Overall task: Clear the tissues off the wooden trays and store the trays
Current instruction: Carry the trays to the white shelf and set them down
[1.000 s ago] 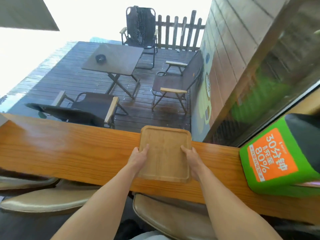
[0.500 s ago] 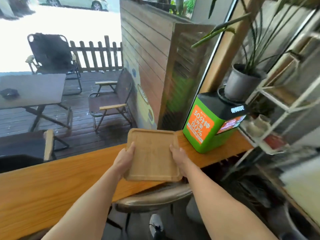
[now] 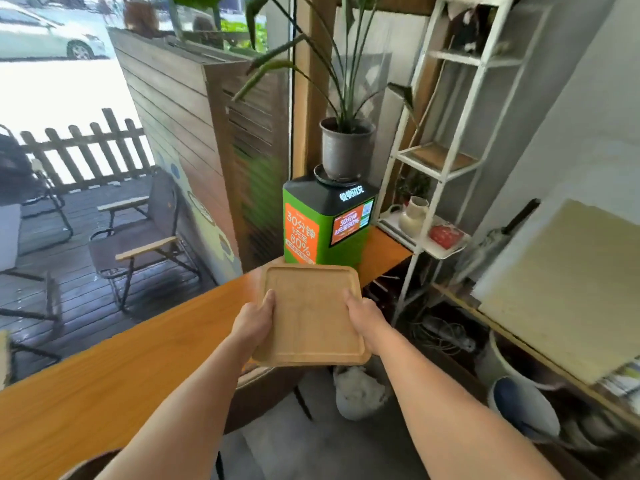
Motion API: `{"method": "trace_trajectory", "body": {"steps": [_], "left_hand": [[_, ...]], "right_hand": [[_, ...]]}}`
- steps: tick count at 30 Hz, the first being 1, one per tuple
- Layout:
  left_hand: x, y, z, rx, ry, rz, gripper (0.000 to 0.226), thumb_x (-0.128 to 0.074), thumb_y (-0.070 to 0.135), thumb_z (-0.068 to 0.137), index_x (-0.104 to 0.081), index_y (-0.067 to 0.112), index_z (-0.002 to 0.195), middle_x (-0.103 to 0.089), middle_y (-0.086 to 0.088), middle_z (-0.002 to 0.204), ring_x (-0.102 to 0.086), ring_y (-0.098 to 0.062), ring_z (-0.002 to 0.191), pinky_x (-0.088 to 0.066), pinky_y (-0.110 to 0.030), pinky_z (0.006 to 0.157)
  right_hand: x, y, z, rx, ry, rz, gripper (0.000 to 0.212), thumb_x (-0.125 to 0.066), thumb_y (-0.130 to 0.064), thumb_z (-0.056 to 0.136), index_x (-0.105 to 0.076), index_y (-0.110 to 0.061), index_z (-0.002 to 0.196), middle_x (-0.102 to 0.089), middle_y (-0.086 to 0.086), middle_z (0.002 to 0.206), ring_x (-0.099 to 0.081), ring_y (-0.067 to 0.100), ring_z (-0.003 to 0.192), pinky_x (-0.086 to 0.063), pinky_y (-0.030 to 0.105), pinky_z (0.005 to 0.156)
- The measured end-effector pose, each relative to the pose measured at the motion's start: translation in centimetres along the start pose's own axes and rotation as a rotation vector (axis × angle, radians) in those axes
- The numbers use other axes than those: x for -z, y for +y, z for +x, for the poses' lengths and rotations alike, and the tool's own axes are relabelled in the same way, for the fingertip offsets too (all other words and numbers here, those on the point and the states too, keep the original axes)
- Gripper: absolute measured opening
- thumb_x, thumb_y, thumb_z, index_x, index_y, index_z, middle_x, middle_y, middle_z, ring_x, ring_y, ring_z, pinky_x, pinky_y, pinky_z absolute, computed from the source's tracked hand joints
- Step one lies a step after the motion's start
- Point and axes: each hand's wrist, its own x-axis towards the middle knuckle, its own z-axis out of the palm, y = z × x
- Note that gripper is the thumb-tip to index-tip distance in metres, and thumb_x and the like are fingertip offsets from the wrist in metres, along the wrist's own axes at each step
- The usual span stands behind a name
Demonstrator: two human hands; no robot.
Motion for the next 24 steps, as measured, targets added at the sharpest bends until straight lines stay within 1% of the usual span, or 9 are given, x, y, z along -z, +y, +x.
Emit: {"method": "trace_trajectory", "body": {"steps": [2,4,8,9,11,13,16,19,24], "left_hand": [[-4.9,1.5,-0.8,0.007,-0.032,0.036,0.073,-0.044,0.072,0.087,-0.064,0.006,0.113,-0.067,-0.006,0.098,-0.064,-0.023,0.085,-0.047,-0.038,0.074],[-10.6,3.2,-2.0,0.009,-0.067,0.073,0.074,-0.047,0.073,0.084,-0.063,0.007,0.113,-0.065,-0.004,0.095,-0.062,-0.021,0.081,-0.046,-0.036,0.072],[-22.5,6.8,-5.1,-0.083,-0.117,0.215,0.082,-0.047,0.072,0.086,-0.055,0.002,0.126,-0.062,-0.01,0.114,-0.059,-0.029,0.096,-0.043,-0.034,0.078],[-25.2,7.6,-5.8,-0.095,-0.147,0.23,0.082,-0.046,0.072,0.086,-0.054,0.002,0.128,-0.06,-0.009,0.114,-0.058,-0.028,0.098,-0.043,-0.035,0.079],[-30.1,9.0,-7.1,-0.094,-0.208,0.253,0.083,-0.046,0.073,0.085,-0.051,0.003,0.131,-0.057,-0.006,0.11,-0.056,-0.026,0.097,-0.042,-0.035,0.079],[-34.2,10.1,-7.9,-0.097,-0.258,0.272,0.083,-0.046,0.072,0.086,-0.049,0.004,0.133,-0.057,-0.007,0.111,-0.058,-0.028,0.101,-0.042,-0.035,0.079],[-38.7,11.5,-8.0,-0.109,-0.314,0.271,0.082,-0.047,0.071,0.087,-0.05,0.004,0.133,-0.057,-0.007,0.11,-0.058,-0.029,0.104,-0.044,-0.037,0.083],[-41.7,12.5,-7.2,-0.1,-0.36,0.265,0.08,-0.049,0.069,0.086,-0.051,0.004,0.133,-0.06,-0.01,0.118,-0.058,-0.03,0.107,-0.045,-0.04,0.088],[-45.1,15.3,-3.8,-0.087,-0.398,0.273,0.087,-0.051,0.071,0.084,-0.042,0.007,0.142,-0.055,-0.011,0.131,-0.054,-0.03,0.115,-0.039,-0.037,0.084]], "right_hand": [[5.0,2.1,0.0,0.002,0.05,-0.014,0.069,-0.038,-0.058,0.096,-0.055,0.002,0.128,-0.063,0.015,0.119,-0.058,0.029,0.105,-0.046,0.038,0.094],[10.7,4.5,0.1,-0.012,0.096,-0.02,0.069,-0.037,-0.06,0.096,-0.056,-0.001,0.127,-0.063,0.013,0.115,-0.058,0.028,0.101,-0.047,0.039,0.09],[22.2,9.5,-0.5,-0.078,0.223,-0.005,0.071,-0.036,-0.064,0.094,-0.053,-0.005,0.13,-0.059,0.002,0.098,-0.056,0.02,0.083,-0.042,0.035,0.068],[24.7,10.6,-0.7,-0.1,0.258,0.008,0.073,-0.035,-0.064,0.094,-0.05,-0.005,0.133,-0.06,0.003,0.103,-0.057,0.022,0.088,-0.042,0.035,0.071],[29.3,12.7,-1.3,-0.129,0.312,0.032,0.077,-0.034,-0.066,0.093,-0.046,-0.006,0.139,-0.057,0.011,0.128,-0.056,0.031,0.112,-0.044,0.04,0.092],[33.0,14.3,-1.5,-0.131,0.356,0.044,0.077,-0.034,-0.065,0.094,-0.044,-0.006,0.142,-0.052,0.015,0.139,-0.051,0.035,0.122,-0.04,0.046,0.104],[36.9,15.7,-0.9,-0.162,0.391,0.062,0.075,-0.035,-0.063,0.095,-0.043,-0.005,0.142,-0.051,0.015,0.14,-0.05,0.035,0.123,-0.038,0.049,0.107],[39.3,16.6,0.4,-0.175,0.404,0.078,0.074,-0.036,-0.061,0.096,-0.04,-0.004,0.143,-0.049,0.016,0.141,-0.049,0.035,0.125,-0.038,0.046,0.107],[41.8,16.4,5.1,-0.191,0.412,0.096,0.073,-0.035,-0.059,0.097,-0.038,-0.003,0.144,-0.046,0.017,0.145,-0.046,0.035,0.129,-0.036,0.043,0.107]]}}
